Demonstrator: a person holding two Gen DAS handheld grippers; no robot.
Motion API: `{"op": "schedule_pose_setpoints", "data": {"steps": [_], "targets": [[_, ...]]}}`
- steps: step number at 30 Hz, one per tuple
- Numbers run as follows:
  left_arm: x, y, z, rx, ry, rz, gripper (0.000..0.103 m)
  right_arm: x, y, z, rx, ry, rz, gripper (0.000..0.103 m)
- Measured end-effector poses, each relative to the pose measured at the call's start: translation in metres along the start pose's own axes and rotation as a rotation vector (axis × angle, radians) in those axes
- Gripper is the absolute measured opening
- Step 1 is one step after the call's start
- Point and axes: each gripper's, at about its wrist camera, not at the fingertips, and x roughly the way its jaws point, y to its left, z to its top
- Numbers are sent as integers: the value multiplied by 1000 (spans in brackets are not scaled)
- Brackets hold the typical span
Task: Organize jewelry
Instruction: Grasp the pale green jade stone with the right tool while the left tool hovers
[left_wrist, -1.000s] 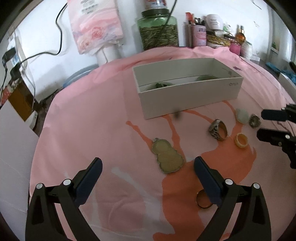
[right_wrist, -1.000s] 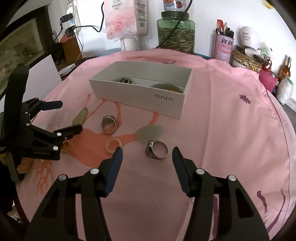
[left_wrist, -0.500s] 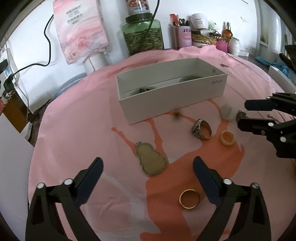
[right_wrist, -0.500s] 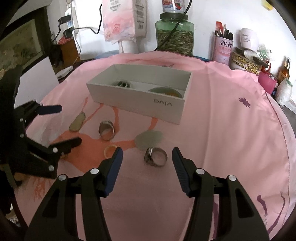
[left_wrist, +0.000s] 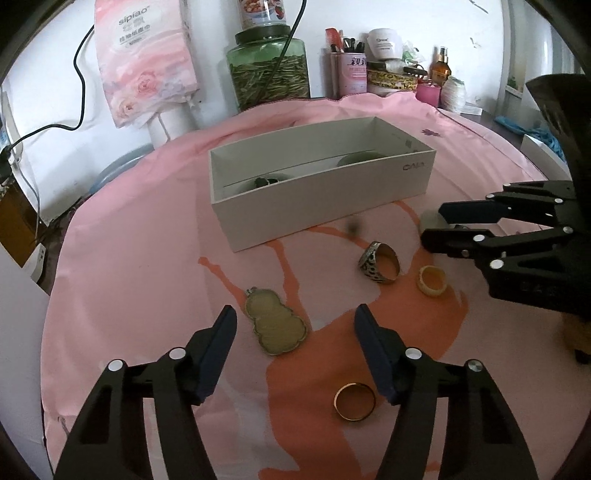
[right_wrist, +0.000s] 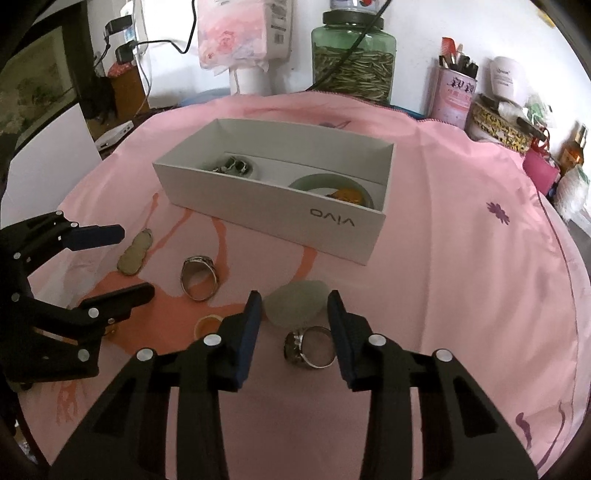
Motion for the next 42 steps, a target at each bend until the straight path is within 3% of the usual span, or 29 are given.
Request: {"op": "schedule_pose_setpoints", "data": {"steps": [2,8,20,25,30,32,33,34,39,41,42], "targets": [[1,3,0,-14,6,-26,62,1,3,1,-17,1,-13,35],[-1,2,0,-20,2,-74,31,-4,3,0,-22,-22,-15,32],[-3,5,0,-34,-13,-54,27,-18,-6,0,36,-63,2,32],[-12,9,2,-51,-50,-54,13,-26,-10,-1,53,-90,10,32],[-10,6,2,-44,-33,-67,13,-28,-11,-2,61,-89,13,32],[-7,5,2,-40,-24,-47,25,-27,-13,-2,64,-85,15,32],[-7,5,2,-41,-25,-32,42,-27,-13,-2,65,-85,16,32],[-7,6,2,-44,-25,-22,49,-28,-13,-2,65,-87,18,32],[3,10,4,-63,6,-7,49,-27,-11,-3,63,-90,23,32],[5,10,6,-62,6,-24,32,-28,-11,-3,64,-91,24,32],[4,8,6,-56,5,-35,28,-29,-11,-3,65,-93,25,32]]}}
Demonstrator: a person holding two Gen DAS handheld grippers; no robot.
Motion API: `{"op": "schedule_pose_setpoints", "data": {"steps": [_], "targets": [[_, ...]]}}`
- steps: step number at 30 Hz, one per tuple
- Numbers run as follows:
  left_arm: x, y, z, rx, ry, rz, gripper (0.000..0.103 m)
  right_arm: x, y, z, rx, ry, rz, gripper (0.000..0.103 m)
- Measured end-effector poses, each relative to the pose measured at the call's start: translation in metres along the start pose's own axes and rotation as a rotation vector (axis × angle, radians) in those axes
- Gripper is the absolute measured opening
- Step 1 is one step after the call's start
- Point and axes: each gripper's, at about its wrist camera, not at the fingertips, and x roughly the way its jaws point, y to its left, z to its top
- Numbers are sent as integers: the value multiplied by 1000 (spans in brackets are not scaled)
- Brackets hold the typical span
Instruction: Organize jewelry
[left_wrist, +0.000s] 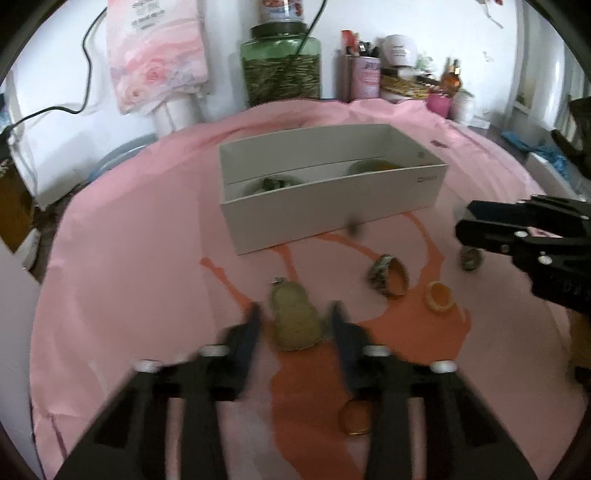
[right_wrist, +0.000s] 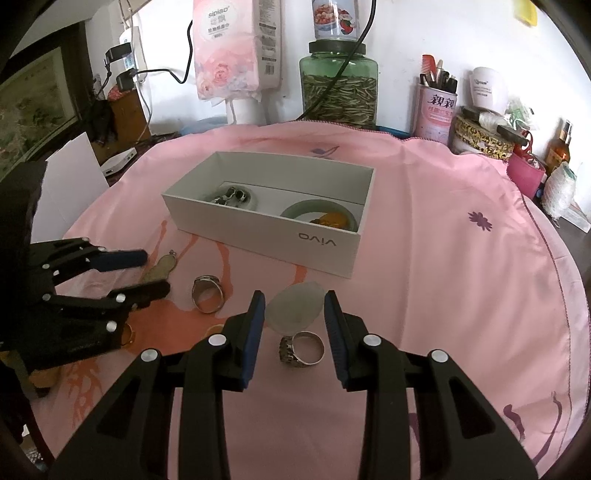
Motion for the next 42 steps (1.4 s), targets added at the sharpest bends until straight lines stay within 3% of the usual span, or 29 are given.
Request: {"op": "schedule_pose_setpoints", "data": {"steps": [3,6,18,20,21,22,23,28,29,30,31,32,36,42], "targets": [[-3,-4,-1,17,-17,15,28,-3,0,0,2,-11,1,32],[-12,-4,-1,14,-49,0,0,-7,-2,1,9,-23,4,32],[-8,4,4,-44,-30,1,3,-9,-3,2,16,-22,14,32],[-2,3,8,-44,-25,22,7,-8,-2,1,14,-18,15,32],[0,3,10,-43,-26,30,18,-7,-2,1,12,-15,16,32],[2,3,13,-47,-22,33,42,-7,-1,1,12,-14,16,32],[5,3,14,-53,-12,28,52,-7,-1,1,11,-13,15,32],[1,-1,13,-31,-35,32,55,-7,0,0,13,-15,19,32],[2,-3,13,-25,-30,30,55,-7,0,0,12,-14,20,32],[5,-5,12,-13,-19,32,48,-7,0,0,12,-13,20,32],[9,-8,11,2,1,33,32,-7,0,0,12,-12,20,32],[8,-9,12,7,-4,15,27,-7,0,1,11,-11,21,32],[4,-12,10,17,-20,-3,21,-8,0,1,12,-15,22,32],[-15,-10,10,-5,-87,-22,21,-12,-1,1,19,-29,25,32]]}}
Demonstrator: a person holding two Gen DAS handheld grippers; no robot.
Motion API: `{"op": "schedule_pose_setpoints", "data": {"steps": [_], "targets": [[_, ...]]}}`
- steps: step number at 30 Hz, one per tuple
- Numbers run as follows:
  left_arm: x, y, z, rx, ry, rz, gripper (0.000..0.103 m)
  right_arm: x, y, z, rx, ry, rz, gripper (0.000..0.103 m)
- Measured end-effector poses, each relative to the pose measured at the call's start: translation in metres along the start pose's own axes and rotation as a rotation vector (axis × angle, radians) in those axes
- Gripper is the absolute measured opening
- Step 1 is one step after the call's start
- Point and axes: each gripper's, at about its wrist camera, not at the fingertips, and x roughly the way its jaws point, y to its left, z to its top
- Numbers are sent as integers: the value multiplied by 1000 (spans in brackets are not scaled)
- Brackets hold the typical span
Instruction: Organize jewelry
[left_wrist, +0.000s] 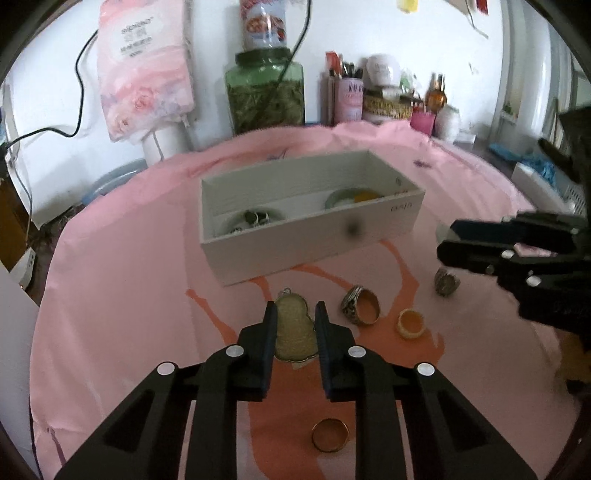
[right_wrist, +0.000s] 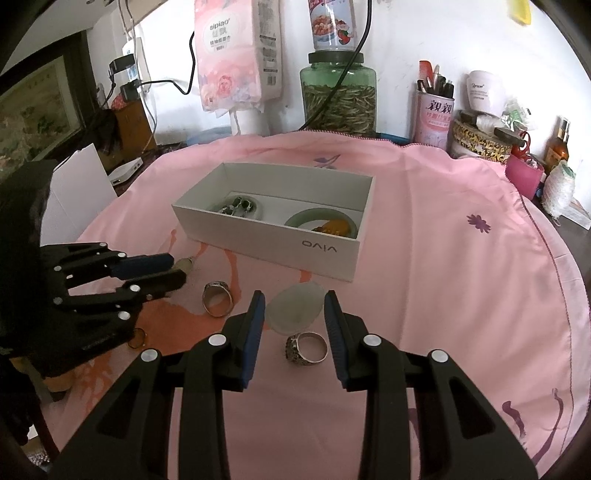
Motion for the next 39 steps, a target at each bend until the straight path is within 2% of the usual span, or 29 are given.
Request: {"op": "schedule_pose_setpoints", "data": {"steps": [10,16,21,27,31,33,39], "targets": [[-18,15,22,-72,-54,1,21,-14,-7,8,36,-57,33,32],[-22,12,60,-57,-94,2,21,-18,-14,46,63,-85,39,32],[-10,13,83,-70,-121,1,21,10,-15,73,80,-45,56,32],[26,28,88,-113,-57,4,21,49,-18,81,93,23,41,32],[45,37,83,-130,-18,-1,21,60,-23,77,98,43,14,33],[49,38,81,-135,-6,-6,21,62,-27,77,110,47,29,33],[42,37,81,-138,-30,-1,21,54,-34,77,146,33,63,34]]}}
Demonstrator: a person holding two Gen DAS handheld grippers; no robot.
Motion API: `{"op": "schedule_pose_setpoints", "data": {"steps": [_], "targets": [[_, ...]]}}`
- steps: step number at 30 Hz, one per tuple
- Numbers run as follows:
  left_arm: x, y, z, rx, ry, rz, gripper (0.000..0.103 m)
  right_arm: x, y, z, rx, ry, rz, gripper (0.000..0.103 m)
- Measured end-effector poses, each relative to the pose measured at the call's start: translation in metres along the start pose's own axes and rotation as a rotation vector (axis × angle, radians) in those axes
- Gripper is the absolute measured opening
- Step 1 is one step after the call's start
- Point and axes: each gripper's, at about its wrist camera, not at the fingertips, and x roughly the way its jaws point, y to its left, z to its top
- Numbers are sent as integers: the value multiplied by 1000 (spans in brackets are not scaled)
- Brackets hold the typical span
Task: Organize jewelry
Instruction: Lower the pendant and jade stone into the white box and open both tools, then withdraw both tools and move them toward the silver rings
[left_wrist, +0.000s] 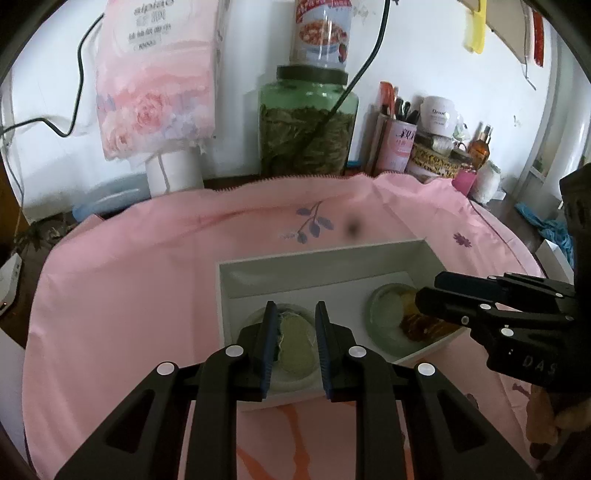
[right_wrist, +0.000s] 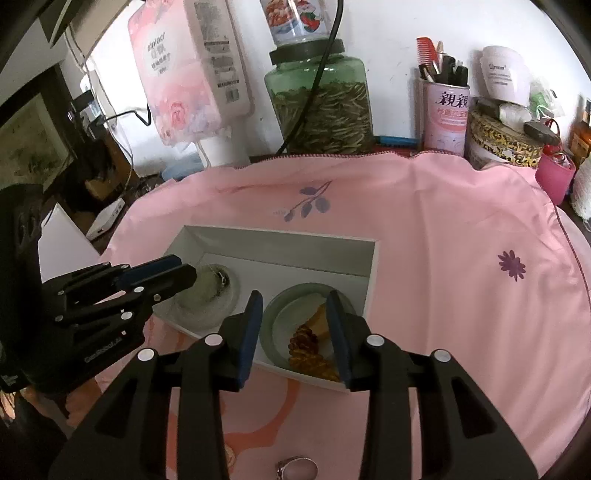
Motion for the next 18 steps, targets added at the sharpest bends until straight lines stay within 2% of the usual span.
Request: {"op": "schedule_pose_setpoints", "data": {"steps": [3,5,6,9,11,13,15,17,18], "targets": [[-11,1,0,-19,-11,1,23,-13,3,0,11,-23,17,34],[-22,2,0,-36,-23,4,28,-28,7,-3,8,-50,24,35],[-26,3,-1,-41,-30,10,36,-33,9,-5,4,-59,23,36],[-45,3,-12,-45,-54,40,61,-52,14,-19,-13,-88,5,54],[-54,1,-26,-33,-57,58,70,-61,16,-32,-29,-105,-21,63],[-57,0,-40,-21,-47,77,81,-67,15,-50,-38,-122,-53,77],[-57,0,-59,-11,-33,104,89,-68,11,-70,-44,-139,-82,88],[-48,0,-77,6,13,142,90,-63,5,-91,-61,-127,-120,90],[-45,0,-80,15,40,147,90,-57,4,-96,-65,-93,-139,90]]}}
